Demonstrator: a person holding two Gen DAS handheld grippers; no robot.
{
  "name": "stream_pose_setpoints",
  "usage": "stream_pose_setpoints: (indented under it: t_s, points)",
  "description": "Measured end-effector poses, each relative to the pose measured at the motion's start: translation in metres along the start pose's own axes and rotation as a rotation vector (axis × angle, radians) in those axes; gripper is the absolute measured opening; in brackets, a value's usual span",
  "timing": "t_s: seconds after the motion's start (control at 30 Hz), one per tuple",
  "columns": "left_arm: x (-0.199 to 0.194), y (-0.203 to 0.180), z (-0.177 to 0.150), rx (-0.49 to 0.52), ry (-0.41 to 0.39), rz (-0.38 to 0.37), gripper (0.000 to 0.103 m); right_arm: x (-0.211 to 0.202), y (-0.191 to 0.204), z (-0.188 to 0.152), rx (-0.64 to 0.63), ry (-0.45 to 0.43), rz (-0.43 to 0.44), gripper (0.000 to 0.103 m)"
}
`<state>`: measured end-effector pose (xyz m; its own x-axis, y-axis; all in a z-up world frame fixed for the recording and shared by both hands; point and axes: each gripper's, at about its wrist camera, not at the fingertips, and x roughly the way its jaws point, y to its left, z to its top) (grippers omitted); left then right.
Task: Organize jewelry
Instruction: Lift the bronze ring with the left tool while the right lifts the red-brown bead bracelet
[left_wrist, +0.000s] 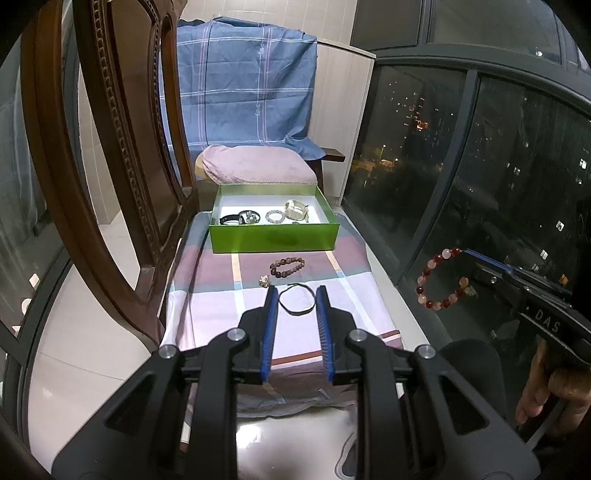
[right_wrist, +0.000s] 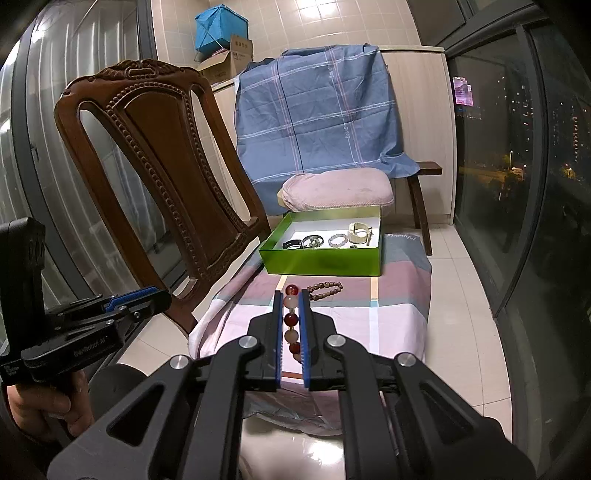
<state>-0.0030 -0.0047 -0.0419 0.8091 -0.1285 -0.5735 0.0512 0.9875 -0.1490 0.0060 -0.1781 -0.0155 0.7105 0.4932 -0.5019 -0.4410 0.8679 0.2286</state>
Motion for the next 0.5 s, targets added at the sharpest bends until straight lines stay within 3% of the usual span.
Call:
stream_pose_setpoints:
  t_s: [0.33,0.5]
  points:
    - [0.011,0.004,0.001,-0.011,0.029,0.002,0.021,0.015,-0.001,0.002,-0.001,0.024,0.000,0.008]
    - [0.023,0.008,0.031,-0.004,0.024,-0.047,0.021,0.037,-0.010,0.027,-0.013,0.016,0.017,0.008]
